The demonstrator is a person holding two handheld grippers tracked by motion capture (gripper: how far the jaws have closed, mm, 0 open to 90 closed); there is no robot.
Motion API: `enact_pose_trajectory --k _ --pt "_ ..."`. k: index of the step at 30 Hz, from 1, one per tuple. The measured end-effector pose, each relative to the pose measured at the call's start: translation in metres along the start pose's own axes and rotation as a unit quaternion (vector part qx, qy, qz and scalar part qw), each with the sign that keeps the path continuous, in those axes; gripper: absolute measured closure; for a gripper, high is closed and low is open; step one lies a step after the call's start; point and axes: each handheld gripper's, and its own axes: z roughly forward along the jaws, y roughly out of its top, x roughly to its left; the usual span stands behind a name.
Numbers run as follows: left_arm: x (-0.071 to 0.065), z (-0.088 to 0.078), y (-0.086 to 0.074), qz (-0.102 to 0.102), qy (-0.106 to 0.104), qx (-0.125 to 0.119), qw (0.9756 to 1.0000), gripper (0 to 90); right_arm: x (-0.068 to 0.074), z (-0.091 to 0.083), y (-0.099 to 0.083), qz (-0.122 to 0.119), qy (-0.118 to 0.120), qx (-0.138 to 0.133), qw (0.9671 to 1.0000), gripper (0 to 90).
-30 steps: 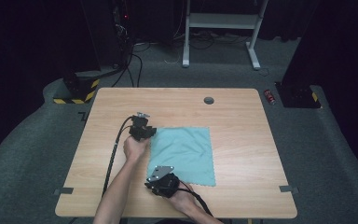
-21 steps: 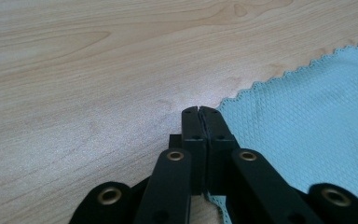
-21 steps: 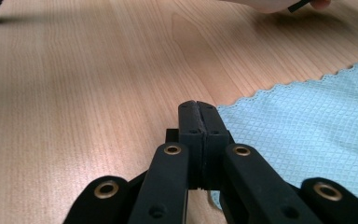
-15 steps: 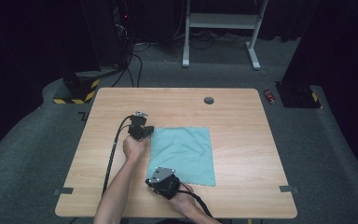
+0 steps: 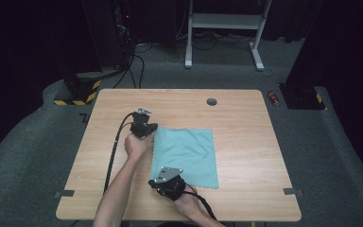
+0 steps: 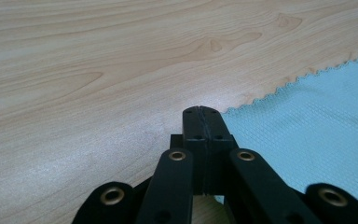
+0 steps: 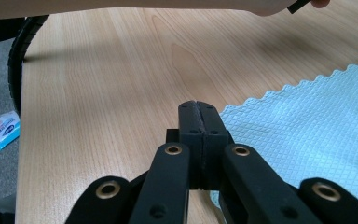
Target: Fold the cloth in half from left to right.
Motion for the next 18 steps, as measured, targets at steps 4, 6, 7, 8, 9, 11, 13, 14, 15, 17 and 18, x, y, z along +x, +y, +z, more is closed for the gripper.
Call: enact_pose_trajectory --k 4,6,7,8,9,11,13,14,15,17,18 --pt "0.002 -0.002 0.001 -0.004 -0.003 0.0 1.0 90.0 0.0 -0.001 0.002 0.002 0.001 -0.003 1.0 90.0" --pt "0.003 -0.003 0.001 -0.003 -0.003 -0.001 1.0 90.0 0.001 -0.001 0.004 0.002 0.003 -0.005 1.0 90.0" --pt "0.003 -0.004 0.002 -0.003 -0.004 -0.001 1.0 90.0 0.001 -0.001 0.005 0.004 0.005 -0.007 1.0 90.0" --pt "0.004 -0.005 0.002 -0.003 -0.003 0.0 1.0 90.0 0.001 -0.001 0.005 0.004 0.005 -0.007 1.0 90.0" --pt "0.005 -0.006 0.002 -0.003 -0.004 -0.001 1.0 90.0 0.0 -0.001 0.006 0.003 0.006 -0.008 0.9999 90.0" --pt "0.006 -0.007 0.003 -0.004 -0.004 -0.001 1.0 90.0 0.001 -0.001 0.007 0.004 0.007 -0.007 0.9999 90.0" --pt "0.007 -0.008 0.003 -0.004 -0.004 0.0 1.0 90.0 0.001 -0.001 0.009 0.001 0.008 -0.007 0.9999 90.0" --pt "0.008 -0.009 0.003 -0.003 -0.003 0.001 1.0 90.0 0.002 -0.001 0.009 0.003 0.009 -0.008 0.9999 90.0" --pt "0.009 -0.009 0.003 -0.005 -0.004 0.001 1.0 90.0 0.001 -0.002 0.01 0.004 0.01 -0.008 0.9999 90.0" --pt "0.01 -0.01 0.003 -0.004 -0.003 0.001 1.0 90.0 0.001 -0.002 0.012 0.005 0.012 -0.01 0.9999 90.0" --pt "0.01 -0.011 0.003 -0.007 -0.004 0.0 1.0 90.0 0.001 -0.001 0.013 0.006 0.014 -0.011 0.9998 90.0"
